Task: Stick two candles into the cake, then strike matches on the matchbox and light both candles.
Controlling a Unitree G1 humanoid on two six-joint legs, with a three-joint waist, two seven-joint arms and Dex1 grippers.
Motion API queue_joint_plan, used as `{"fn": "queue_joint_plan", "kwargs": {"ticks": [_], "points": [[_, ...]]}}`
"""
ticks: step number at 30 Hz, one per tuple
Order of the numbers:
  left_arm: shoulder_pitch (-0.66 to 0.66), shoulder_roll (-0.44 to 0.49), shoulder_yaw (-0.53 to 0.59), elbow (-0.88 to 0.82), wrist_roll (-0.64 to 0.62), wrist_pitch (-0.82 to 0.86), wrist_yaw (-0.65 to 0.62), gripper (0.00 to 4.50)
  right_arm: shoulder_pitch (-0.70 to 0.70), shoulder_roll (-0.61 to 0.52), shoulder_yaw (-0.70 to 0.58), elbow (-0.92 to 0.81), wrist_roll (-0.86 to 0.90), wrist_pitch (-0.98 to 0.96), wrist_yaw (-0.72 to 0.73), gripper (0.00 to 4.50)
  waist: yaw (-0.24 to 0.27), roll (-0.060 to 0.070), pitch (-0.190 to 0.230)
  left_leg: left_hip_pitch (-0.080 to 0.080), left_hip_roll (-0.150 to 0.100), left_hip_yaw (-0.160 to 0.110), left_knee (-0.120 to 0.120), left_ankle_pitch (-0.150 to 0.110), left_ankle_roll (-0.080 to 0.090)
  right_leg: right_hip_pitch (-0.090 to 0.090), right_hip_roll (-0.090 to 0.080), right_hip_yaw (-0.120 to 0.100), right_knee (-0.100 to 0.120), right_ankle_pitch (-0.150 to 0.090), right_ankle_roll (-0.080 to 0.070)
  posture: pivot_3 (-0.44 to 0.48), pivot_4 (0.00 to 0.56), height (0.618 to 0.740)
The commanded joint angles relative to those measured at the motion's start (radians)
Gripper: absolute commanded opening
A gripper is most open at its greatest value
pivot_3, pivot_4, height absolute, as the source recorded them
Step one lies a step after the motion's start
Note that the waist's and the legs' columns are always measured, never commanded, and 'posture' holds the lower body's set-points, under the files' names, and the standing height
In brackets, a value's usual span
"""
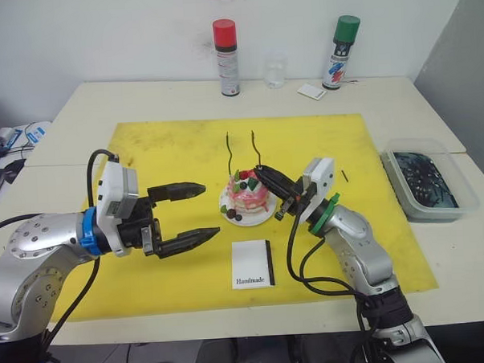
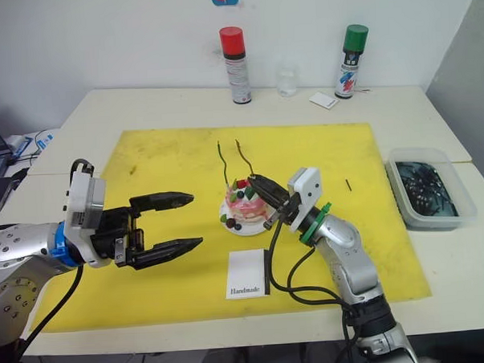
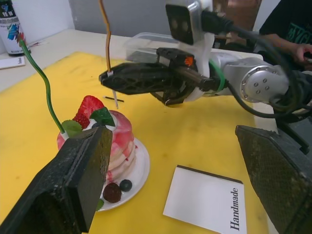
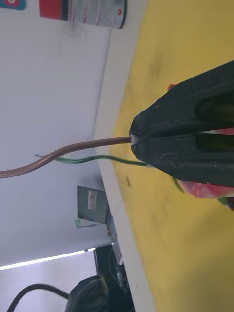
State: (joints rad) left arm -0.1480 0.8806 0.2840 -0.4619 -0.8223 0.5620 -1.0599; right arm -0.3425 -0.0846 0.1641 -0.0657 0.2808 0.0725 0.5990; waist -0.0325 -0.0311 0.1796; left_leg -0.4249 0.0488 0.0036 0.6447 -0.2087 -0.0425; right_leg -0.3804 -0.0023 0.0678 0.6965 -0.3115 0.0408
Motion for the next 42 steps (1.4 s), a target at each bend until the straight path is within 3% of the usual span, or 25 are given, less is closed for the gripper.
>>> {"fn": "queue_joint_plan", "kwargs": {"ticks": [1, 33, 41, 42], "points": [[-0.02, 0.019, 0.014, -0.004, 0.003, -0.008, -0.009, 4.5, -0.022, 0.012, -0.018, 0.024, -0.013, -0.057, -0.017, 0.03, 0.0, 0.0, 0.0, 0.0, 0.0, 0.0, 0.0, 0.0, 0.0, 0.0, 0.0, 0.0, 0.0, 0.0, 0.0, 0.0, 0.15, 0.74], [-0.026, 0.027, 0.0, -0.046, -0.004, 0.026, 0.023, 4.5, 0.051, 0.055, -0.01, 0.214, -0.04, -0.199, -0.016, 0.03, -0.001, 0.0, 0.0, 0.0, 0.0, 0.0, -0.001, 0.0, 0.0, 0.0, 0.0, 0.001, 0.0, 0.0, -0.001, 0.0, 0.15, 0.74], [-0.008, 0.022, 0.003, -0.045, 0.001, 0.018, 0.019, 4.5, 0.055, 0.04, -0.008, 0.153, -0.024, -0.176, -0.016, 0.03, -0.001, 0.0, 0.0, 0.002, 0.0, -0.001, 0.0, 0.0, 0.0, 0.001, 0.0, 0.001, 0.0, 0.0, -0.001, 0.0, 0.15, 0.74], [-0.007, 0.021, 0.002, -0.045, 0.002, 0.016, 0.02, 4.5, 0.058, 0.038, -0.011, 0.141, -0.02, -0.169, -0.017, 0.24, -0.001, 0.0, 0.0, 0.002, 0.0, -0.001, 0.0, 0.0, 0.0, 0.001, 0.0, 0.002, 0.0, 0.0, -0.001, 0.0, 0.15, 0.74]]}}
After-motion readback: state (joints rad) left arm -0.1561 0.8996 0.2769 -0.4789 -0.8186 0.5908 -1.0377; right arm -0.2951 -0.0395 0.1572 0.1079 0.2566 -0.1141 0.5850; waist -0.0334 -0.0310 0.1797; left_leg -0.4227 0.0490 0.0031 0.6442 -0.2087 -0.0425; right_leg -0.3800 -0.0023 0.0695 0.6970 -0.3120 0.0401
